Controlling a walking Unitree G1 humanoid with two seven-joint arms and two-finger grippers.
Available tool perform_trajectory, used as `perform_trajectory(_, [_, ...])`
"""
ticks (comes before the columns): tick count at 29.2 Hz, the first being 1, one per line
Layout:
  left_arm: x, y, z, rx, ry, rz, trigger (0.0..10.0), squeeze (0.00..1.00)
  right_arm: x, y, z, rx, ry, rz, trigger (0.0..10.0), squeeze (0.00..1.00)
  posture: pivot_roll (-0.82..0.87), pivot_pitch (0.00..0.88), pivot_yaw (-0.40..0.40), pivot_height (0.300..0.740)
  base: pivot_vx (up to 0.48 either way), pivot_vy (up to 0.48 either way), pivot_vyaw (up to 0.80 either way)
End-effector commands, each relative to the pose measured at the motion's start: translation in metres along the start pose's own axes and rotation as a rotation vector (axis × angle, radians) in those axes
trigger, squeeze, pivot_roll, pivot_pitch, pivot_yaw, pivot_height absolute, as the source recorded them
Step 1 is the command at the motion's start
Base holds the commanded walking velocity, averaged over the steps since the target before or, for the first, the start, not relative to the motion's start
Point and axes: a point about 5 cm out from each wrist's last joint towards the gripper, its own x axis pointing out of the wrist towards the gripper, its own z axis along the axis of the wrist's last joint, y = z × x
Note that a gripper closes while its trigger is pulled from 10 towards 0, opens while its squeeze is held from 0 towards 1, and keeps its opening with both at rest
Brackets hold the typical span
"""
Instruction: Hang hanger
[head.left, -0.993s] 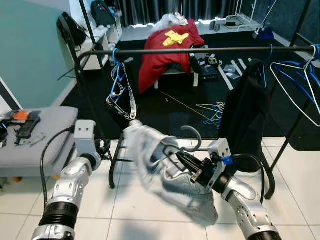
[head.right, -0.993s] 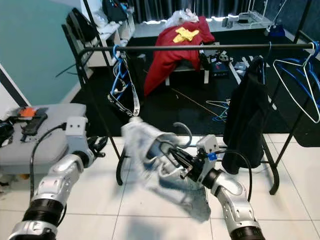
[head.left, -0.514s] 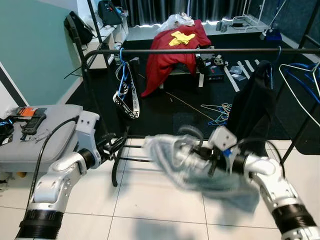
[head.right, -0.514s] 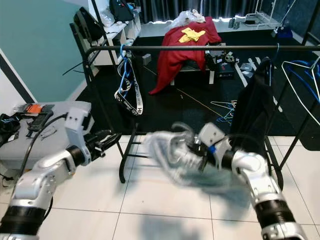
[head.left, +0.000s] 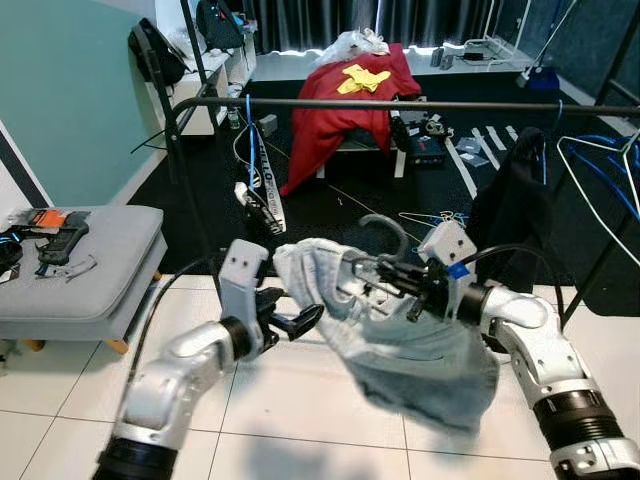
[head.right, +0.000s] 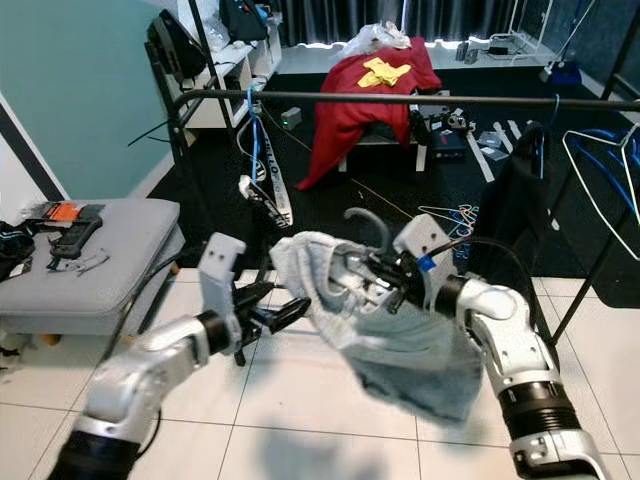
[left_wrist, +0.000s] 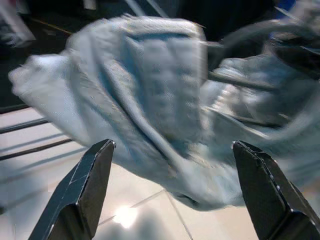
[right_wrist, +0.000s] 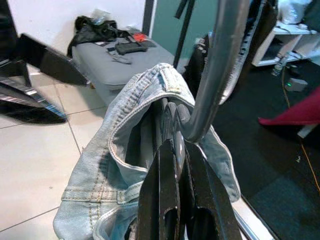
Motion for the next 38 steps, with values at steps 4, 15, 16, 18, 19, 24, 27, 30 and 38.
perform_trajectory(4, [0.003, -0.002, 0.002, -0.107, -0.045, 0.040, 10.0, 0.79, 0.000, 0.002, 0.008, -0.015, -0.041, 0.006, 10.0, 0.00, -0.02, 0.040, 0.041, 0.740, 0.000, 0.000, 0.00])
perform_trajectory(15, [0.027, -0.010, -0.006, -0.189, -0.033, 0.097, 10.0, 0.00, 0.010, 0.017, 0.017, 0.042, -0.105, 0.015, 10.0, 0.00, -0.04, 0.044, 0.055, 0.740, 0.000, 0.000, 0.00])
perform_trajectory(16, [0.028, -0.011, -0.006, -0.198, -0.039, 0.094, 10.0, 0.00, 0.010, 0.018, 0.017, 0.038, -0.108, 0.016, 10.0, 0.00, -0.04, 0.044, 0.054, 0.740, 0.000, 0.000, 0.00])
perform_trajectory(18, [0.032, -0.011, -0.005, -0.189, -0.043, 0.105, 10.0, 0.00, 0.012, 0.019, 0.021, 0.048, -0.134, 0.018, 10.0, 0.00, -0.05, 0.043, 0.056, 0.740, 0.000, 0.000, 0.00])
perform_trajectory(19, [0.032, -0.011, -0.005, -0.189, -0.043, 0.105, 10.0, 0.00, 0.012, 0.019, 0.021, 0.048, -0.134, 0.018, 10.0, 0.00, -0.05, 0.043, 0.056, 0.740, 0.000, 0.000, 0.00])
perform_trajectory(24, [0.040, -0.009, -0.006, -0.105, -0.014, 0.145, 10.0, 0.00, 0.017, 0.025, 0.028, 0.064, -0.157, 0.039, 10.0, 0.00, -0.05, 0.047, 0.054, 0.740, 0.000, 0.000, 0.00])
perform_trajectory(27, [0.043, -0.004, -0.011, -0.041, 0.025, 0.197, 10.0, 0.00, 0.017, 0.028, 0.029, 0.061, -0.155, 0.046, 10.0, 0.00, -0.05, 0.043, 0.055, 0.740, 0.000, 0.000, 0.00])
perform_trajectory(30, [0.042, 0.001, -0.010, -0.013, 0.028, 0.238, 1.0, 0.00, 0.017, 0.029, 0.029, 0.062, -0.153, 0.046, 10.0, 0.00, -0.06, 0.043, 0.056, 0.740, 0.000, 0.000, 0.00])
perform_trajectory(38, [0.037, 0.017, 0.010, 0.128, -0.019, 0.298, 0.0, 0.00, 0.011, 0.030, 0.020, 0.072, -0.114, 0.042, 10.0, 0.00, -0.06, 0.028, 0.059, 0.740, 0.000, 0.000, 0.00])
